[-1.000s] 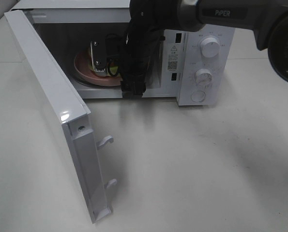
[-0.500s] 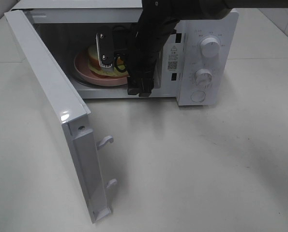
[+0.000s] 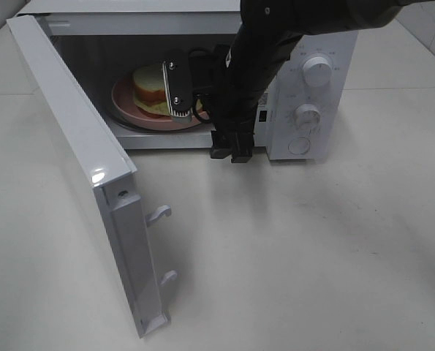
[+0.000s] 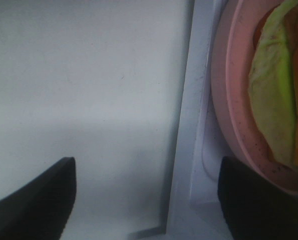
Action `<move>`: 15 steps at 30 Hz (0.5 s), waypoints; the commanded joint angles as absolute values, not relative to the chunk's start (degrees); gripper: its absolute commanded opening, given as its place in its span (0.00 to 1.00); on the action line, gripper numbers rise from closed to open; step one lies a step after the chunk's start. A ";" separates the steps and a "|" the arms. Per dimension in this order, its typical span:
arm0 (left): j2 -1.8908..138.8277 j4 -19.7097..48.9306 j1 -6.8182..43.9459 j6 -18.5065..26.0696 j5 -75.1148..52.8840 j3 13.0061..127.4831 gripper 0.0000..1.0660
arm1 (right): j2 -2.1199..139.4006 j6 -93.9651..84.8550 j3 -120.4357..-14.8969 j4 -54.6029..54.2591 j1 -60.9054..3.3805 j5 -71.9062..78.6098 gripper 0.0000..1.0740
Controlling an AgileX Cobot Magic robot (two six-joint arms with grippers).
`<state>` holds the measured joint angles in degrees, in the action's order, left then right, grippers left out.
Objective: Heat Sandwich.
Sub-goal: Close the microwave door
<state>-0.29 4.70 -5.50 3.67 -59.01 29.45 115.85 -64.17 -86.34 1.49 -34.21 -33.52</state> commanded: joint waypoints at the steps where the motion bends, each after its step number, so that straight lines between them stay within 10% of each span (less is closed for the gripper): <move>1: -1.78 5.10 -5.50 3.78 -58.38 29.45 0.92 | 113.73 -64.06 -84.22 1.32 -34.09 -32.89 0.71; 15: -1.78 5.10 -5.50 3.78 -58.38 29.45 0.92 | 103.88 -63.37 -70.47 1.15 -34.09 -32.31 0.71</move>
<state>-0.29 4.70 -5.50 3.67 -59.01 29.45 104.68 -64.11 -70.93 1.43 -34.21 -32.43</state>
